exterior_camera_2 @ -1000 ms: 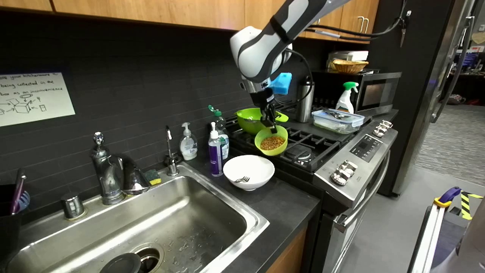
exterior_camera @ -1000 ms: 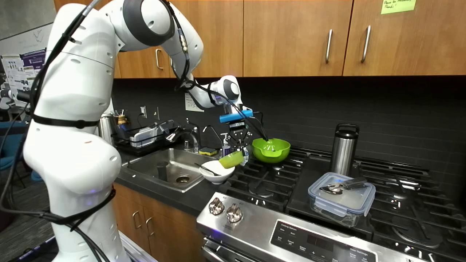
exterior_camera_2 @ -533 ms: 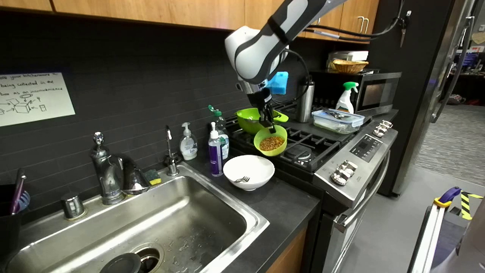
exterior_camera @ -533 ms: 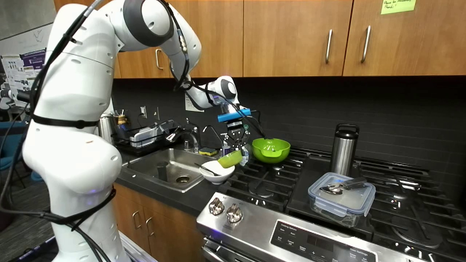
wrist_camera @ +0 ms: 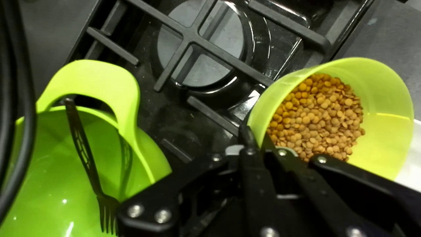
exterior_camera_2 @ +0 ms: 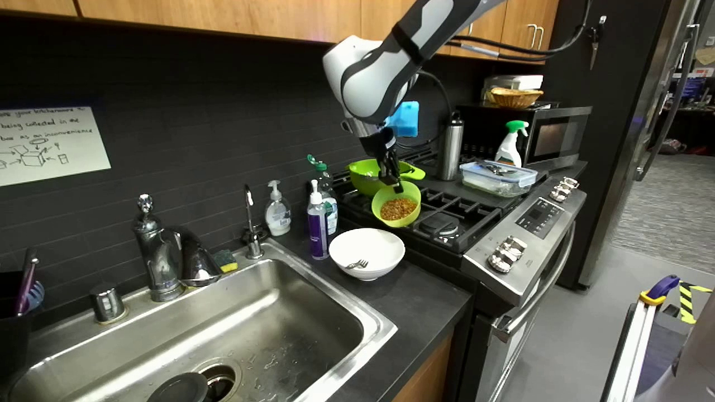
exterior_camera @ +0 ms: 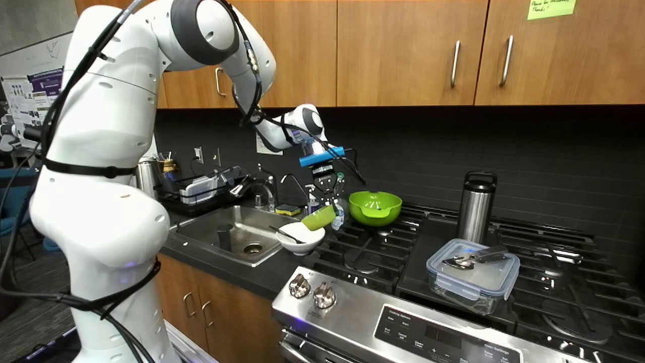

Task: Pour some of the content of the yellow bowl into the white bowl

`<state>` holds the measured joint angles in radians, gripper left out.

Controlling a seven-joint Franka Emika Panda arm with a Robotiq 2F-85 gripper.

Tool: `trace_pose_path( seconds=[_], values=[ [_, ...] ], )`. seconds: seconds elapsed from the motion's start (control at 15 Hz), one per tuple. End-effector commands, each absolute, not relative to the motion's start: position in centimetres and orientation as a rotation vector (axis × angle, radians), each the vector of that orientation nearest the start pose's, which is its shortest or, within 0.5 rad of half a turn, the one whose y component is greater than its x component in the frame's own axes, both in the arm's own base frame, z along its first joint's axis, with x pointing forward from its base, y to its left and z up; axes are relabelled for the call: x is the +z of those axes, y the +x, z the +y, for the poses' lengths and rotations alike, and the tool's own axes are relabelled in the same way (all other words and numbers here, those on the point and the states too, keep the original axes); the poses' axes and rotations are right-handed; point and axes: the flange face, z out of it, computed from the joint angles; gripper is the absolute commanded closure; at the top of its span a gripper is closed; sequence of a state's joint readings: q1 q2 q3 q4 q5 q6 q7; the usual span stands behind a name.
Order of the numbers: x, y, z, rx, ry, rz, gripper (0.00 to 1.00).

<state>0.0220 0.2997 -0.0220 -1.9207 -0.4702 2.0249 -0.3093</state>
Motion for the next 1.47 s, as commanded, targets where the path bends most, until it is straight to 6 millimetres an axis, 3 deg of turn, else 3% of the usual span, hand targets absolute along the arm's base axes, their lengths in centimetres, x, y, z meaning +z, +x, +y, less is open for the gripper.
trace_pose_path(
  seconds=[0.0,1.4],
  values=[
    [33.3,60.0,-1.9,0.483,-3.383,-0.997,0.99],
    [33.4,59.5,1.2,0.62,-3.429,-1.332,0.99]
  ],
)
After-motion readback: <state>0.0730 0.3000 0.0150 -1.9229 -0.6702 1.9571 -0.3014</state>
